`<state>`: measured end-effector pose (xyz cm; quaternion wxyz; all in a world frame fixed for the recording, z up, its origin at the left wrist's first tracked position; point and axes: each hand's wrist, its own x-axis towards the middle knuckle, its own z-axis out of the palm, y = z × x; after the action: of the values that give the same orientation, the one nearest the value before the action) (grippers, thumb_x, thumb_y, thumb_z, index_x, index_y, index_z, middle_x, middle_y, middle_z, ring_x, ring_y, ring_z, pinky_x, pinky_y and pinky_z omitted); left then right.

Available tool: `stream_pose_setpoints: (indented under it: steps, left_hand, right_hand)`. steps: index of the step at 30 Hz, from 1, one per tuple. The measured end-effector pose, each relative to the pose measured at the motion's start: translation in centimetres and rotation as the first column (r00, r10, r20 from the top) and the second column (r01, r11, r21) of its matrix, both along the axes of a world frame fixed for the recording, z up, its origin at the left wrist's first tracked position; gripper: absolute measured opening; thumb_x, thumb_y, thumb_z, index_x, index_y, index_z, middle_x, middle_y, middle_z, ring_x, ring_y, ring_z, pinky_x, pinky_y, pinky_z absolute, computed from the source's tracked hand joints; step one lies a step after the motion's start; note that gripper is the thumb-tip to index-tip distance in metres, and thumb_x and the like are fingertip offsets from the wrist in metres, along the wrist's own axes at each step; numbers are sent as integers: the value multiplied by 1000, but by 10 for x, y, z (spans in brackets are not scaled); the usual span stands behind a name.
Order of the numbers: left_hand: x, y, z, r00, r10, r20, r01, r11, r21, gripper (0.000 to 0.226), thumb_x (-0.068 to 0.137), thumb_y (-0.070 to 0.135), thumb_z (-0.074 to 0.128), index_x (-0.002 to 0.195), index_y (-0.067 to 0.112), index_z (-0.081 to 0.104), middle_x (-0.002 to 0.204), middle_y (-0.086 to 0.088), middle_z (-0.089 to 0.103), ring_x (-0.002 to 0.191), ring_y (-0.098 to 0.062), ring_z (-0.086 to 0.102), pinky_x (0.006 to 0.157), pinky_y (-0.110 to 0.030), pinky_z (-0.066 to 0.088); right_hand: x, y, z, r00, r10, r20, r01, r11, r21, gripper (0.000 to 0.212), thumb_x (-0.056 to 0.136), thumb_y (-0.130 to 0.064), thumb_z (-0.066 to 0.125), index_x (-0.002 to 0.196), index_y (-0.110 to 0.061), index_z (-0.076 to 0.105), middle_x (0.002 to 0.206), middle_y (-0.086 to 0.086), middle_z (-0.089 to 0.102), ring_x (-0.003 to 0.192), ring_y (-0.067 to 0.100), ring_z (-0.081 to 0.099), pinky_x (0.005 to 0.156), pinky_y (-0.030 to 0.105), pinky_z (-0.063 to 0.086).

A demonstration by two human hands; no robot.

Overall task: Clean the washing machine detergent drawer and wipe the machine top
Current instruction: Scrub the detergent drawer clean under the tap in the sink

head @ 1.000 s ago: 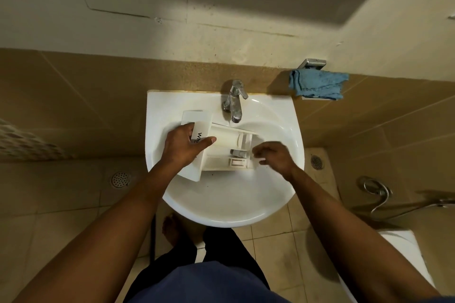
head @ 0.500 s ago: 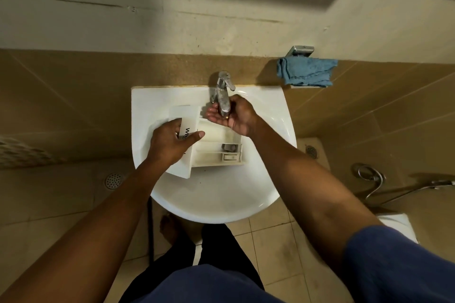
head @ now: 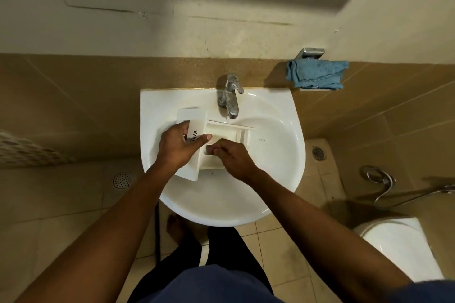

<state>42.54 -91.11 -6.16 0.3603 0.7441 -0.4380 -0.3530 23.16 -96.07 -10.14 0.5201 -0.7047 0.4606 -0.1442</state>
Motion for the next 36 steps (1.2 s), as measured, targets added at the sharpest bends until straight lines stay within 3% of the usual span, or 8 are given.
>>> stream_pose_setpoints:
  steps: [3,8,15,17,19,21,26,36]
  left_hand:
    - [-1,1,4,1000,-13,-15,13,1000,-20,42,83,45,83,114,19,72,90,11,68,76,-1,63,67,-15,49]
    - [-4,4,4,1000,-17,-17,16,1000,-24,39,82,45,83,112,22,72,95,6,71,79,3,63,66,-13,46]
    - [-3,6,10,998,-39,-52,39,999,-2,44,82,40,85,118,21,68,97,10,69,80,5,62,63,-12,44]
    - [-2,8,11,995,-52,-86,55,998,25,44,80,40,87,116,23,67,95,10,70,82,2,65,60,-18,48]
    - [-1,12,11,991,-67,-115,70,997,30,47,78,34,89,117,22,65,96,10,69,84,-3,67,63,-21,52]
    - [-2,17,11,989,-96,-114,99,995,22,48,76,28,91,115,21,63,97,10,68,85,-5,66,67,-17,50]
    - [-2,36,8,978,-206,-26,206,979,-3,56,72,26,93,115,20,56,104,10,64,93,-5,61,72,-15,47]
    - [8,65,-7,953,-296,62,302,940,-156,74,57,29,101,112,47,54,114,30,58,103,-2,58,88,-23,52]
  right_hand:
    - [-29,3,-16,950,239,-200,-287,923,-258,42,103,-26,47,139,-12,62,142,6,64,131,23,58,113,40,44]
    - [-28,1,0,760,146,-633,-436,837,-330,53,102,-44,30,136,-16,58,132,9,67,122,34,62,103,47,45]
    - [0,16,21,919,233,-319,-301,936,-182,35,99,-29,55,129,-17,68,131,5,71,119,24,65,103,36,49]
    - [-22,3,28,993,-34,-109,33,999,-18,20,97,-17,61,104,-11,79,104,5,79,98,18,74,91,30,56]
    - [-45,-16,29,894,-448,-27,448,888,104,22,97,-6,58,87,-3,77,75,8,76,68,19,74,70,31,61]
    - [-68,-36,24,764,-638,-98,640,768,-3,22,99,-15,56,90,-10,75,79,4,77,73,22,74,72,39,63]
    - [-81,-54,19,801,-489,-346,531,846,34,37,101,-44,56,104,-9,68,102,9,71,98,30,67,94,48,56]
    - [-97,-50,43,889,-456,-48,449,843,295,12,93,-18,76,101,-9,79,91,2,72,83,13,65,78,32,60]
